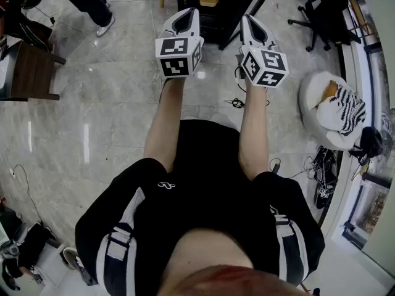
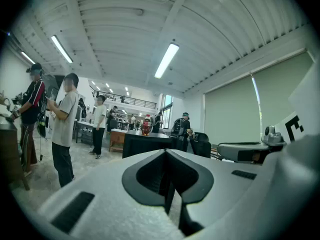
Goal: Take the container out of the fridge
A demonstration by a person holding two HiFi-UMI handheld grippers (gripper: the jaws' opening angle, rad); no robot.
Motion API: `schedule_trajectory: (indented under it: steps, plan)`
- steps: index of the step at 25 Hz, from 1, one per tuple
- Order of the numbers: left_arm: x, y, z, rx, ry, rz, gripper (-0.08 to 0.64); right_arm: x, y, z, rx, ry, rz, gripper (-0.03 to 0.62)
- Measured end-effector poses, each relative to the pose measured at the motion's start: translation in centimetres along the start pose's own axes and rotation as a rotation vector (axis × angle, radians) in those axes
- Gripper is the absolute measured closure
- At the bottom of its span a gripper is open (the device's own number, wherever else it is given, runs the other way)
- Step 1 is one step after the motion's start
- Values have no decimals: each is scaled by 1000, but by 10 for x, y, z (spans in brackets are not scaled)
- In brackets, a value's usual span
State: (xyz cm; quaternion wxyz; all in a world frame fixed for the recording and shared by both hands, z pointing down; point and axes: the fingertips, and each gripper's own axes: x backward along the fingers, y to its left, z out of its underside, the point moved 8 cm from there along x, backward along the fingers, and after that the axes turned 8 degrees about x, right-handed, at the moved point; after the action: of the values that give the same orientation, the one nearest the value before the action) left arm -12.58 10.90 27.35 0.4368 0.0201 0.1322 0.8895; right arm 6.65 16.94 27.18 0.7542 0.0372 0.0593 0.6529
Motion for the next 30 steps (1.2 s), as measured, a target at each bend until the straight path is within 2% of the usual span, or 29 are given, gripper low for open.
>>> schedule_trajectory:
  steps: [11,20,25,30]
  plan:
    - [-13,20,8,47,4,-31,552,-15,-5,8,-26,-10,17,580]
    - [-51,62,15,66,32,-111,552,-84,-9,27,-52,14,-58,580]
    - [-100,84,23,88,63,-142,552,-137,-28,45,-63,46,-91,580]
    - [-174,84,40,110,116,-151,552,-185,-86,70,-90,93,-81,580]
